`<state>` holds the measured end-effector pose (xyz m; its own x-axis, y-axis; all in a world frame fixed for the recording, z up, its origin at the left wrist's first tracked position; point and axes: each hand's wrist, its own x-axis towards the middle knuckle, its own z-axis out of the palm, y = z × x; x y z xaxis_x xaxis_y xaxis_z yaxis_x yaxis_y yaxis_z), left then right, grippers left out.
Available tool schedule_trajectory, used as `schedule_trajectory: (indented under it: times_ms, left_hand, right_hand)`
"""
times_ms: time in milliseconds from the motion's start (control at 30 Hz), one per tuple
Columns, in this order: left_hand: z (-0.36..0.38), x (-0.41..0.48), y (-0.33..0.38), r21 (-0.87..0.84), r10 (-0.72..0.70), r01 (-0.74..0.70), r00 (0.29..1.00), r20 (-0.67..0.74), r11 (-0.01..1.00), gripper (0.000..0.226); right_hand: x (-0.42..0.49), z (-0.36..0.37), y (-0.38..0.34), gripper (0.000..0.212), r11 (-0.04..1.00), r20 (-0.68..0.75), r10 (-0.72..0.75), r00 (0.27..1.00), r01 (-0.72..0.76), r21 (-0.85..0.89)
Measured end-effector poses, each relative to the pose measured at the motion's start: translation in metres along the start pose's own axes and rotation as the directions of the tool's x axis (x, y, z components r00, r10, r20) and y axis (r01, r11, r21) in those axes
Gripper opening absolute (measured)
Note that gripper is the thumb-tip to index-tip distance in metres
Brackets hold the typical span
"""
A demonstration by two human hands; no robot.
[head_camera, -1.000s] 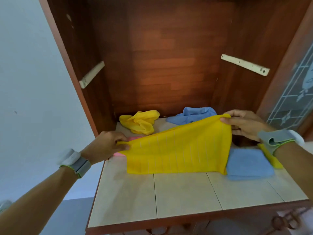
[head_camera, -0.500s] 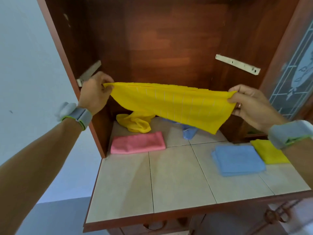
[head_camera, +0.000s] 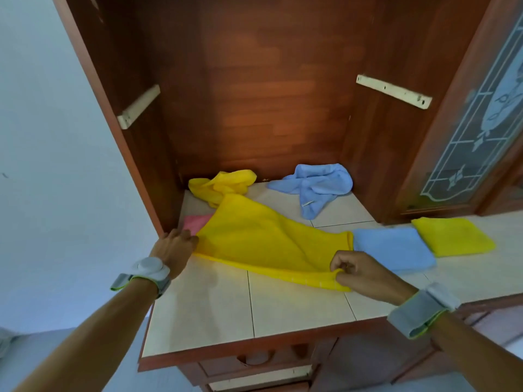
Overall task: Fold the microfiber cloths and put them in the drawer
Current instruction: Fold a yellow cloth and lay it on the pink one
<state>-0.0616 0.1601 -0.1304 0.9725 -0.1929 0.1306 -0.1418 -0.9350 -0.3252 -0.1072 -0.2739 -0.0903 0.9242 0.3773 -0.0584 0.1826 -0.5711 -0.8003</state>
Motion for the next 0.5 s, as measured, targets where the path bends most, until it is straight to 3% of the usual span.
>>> schedule_trajectory:
  times_ms: [100,167,233,300,400,433,500]
  left_hand:
    - [-0.018,0.000,0.023,0.038,-0.016,0.013,0.995,0.100,0.999,0.041]
    - [-0.038,-0.004,0.053,-0.156,0.112,-0.094,0.987,0.111,0.983,0.065]
    - [-0.054,-0.013,0.095,-0.393,0.312,-0.279,0.950,0.021,0.876,0.086]
    - [-0.062,-0.020,0.141,-0.508,0.416,-0.347,0.909,0.025,0.788,0.100]
    - [-0.061,-0.024,0.188,-0.568,0.392,-0.324,0.920,-0.004,0.756,0.077]
    - [-0.063,-0.025,0.192,-0.618,0.361,-0.315,0.931,-0.053,0.720,0.059]
    - [-0.064,-0.029,0.189,-0.747,0.326,-0.280,0.941,-0.090,0.603,0.035]
  right_hand:
    - [-0.005,0.014,0.003,0.016,0.995,0.034,-0.019,0.999,0.023,-0.094]
    - [-0.006,0.021,0.003,0.020,0.994,0.026,-0.047,0.999,0.050,-0.102]
    - [-0.007,0.028,-0.002,0.023,0.991,0.026,-0.082,0.996,0.084,-0.105]
    - [-0.008,0.034,-0.011,0.025,0.990,0.037,-0.110,0.993,0.112,-0.080]
    - [-0.013,0.046,-0.024,0.017,0.983,0.026,-0.176,0.984,0.177,-0.049]
    - [-0.016,0.049,-0.025,0.014,0.975,0.023,-0.202,0.979,0.203,-0.092]
    - [-0.023,0.054,-0.017,0.032,0.924,0.026,-0.212,0.977,0.209,-0.321]
